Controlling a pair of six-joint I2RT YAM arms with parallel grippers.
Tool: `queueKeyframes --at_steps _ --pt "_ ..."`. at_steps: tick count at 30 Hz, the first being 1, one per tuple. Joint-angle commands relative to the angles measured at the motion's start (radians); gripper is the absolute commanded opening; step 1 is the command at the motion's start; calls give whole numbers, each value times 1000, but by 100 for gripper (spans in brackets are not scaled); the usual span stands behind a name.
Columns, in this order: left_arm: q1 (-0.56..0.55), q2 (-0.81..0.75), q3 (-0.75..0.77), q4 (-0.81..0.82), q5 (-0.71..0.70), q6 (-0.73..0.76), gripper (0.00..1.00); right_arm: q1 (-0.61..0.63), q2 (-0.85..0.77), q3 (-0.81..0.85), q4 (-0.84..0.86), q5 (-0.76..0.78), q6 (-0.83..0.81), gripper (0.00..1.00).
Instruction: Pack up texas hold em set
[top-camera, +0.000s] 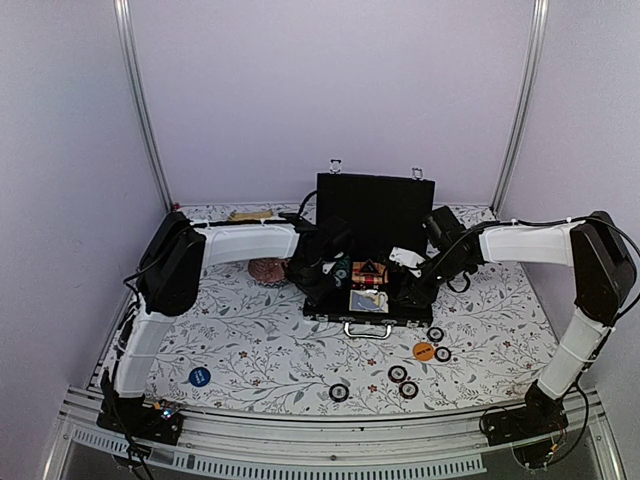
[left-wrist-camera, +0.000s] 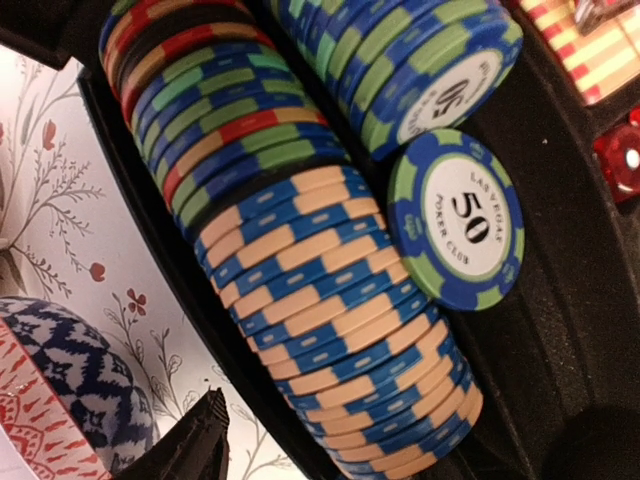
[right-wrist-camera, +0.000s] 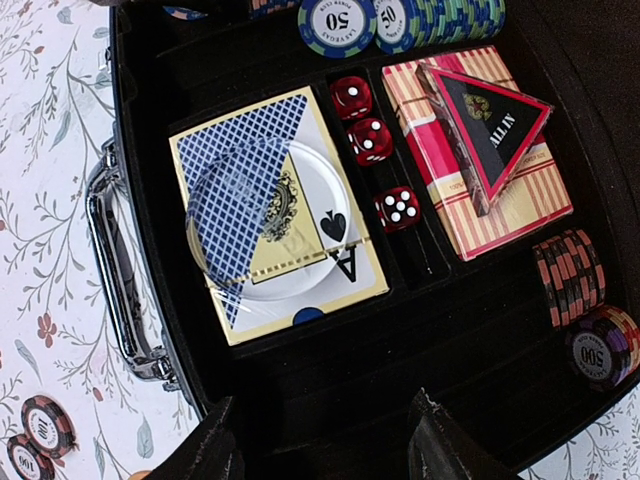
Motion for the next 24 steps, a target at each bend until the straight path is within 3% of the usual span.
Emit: queueKeyframes --at_steps 1,12,24 --pt "13 -43 -21 29 -27 3 62 -4 20 15 -11 -16 -4 57" --pt "27 -218 -121 -1 151 -150 65 -4 32 20 -18 -27 -7 57" --pt "65 -208 -210 61 353 -237 39 -3 35 21 -27 -31 -9 57"
